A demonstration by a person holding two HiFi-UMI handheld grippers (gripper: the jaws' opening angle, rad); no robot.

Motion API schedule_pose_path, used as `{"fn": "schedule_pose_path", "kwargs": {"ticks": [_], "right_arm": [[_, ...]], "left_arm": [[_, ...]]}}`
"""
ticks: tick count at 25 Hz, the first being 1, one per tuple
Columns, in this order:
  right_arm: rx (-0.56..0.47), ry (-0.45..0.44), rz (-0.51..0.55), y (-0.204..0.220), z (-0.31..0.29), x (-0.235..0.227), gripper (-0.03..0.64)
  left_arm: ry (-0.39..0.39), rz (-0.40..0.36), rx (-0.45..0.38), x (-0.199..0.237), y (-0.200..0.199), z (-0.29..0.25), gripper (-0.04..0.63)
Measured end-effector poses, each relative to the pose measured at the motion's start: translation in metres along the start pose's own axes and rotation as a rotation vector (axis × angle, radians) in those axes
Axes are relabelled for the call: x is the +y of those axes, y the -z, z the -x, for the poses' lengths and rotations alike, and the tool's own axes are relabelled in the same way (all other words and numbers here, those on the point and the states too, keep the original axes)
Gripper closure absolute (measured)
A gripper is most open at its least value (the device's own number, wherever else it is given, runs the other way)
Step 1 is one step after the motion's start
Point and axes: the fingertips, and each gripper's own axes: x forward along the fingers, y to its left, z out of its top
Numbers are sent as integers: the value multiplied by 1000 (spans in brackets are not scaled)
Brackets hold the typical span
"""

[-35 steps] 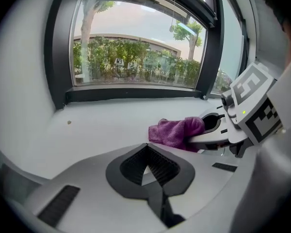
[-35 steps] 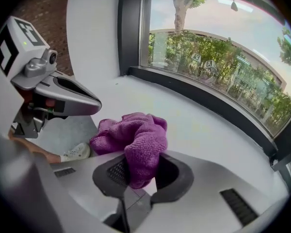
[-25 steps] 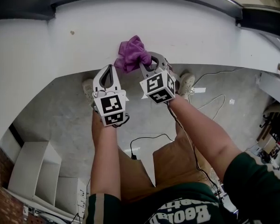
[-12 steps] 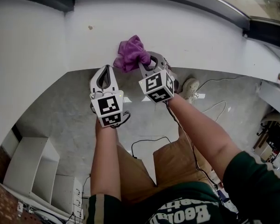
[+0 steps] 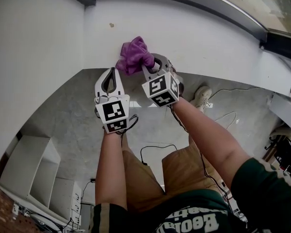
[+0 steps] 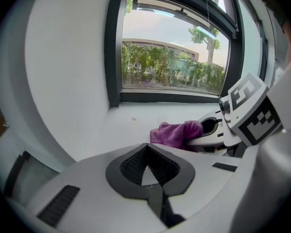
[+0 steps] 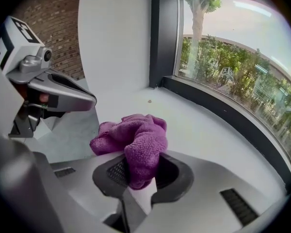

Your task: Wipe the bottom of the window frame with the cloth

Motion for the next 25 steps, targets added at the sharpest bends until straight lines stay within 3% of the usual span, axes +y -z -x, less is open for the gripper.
{"fn": "schedule_pose_path", "kwargs": {"ticks": [17, 25], "right_arm": [[-57, -109, 16, -60, -40, 51, 526], [-49, -233, 37, -89, -61, 79, 526]], "left_arm": [[-72, 20, 15, 53, 7, 22, 589], [-116, 51, 23, 76, 8, 28, 589]]}}
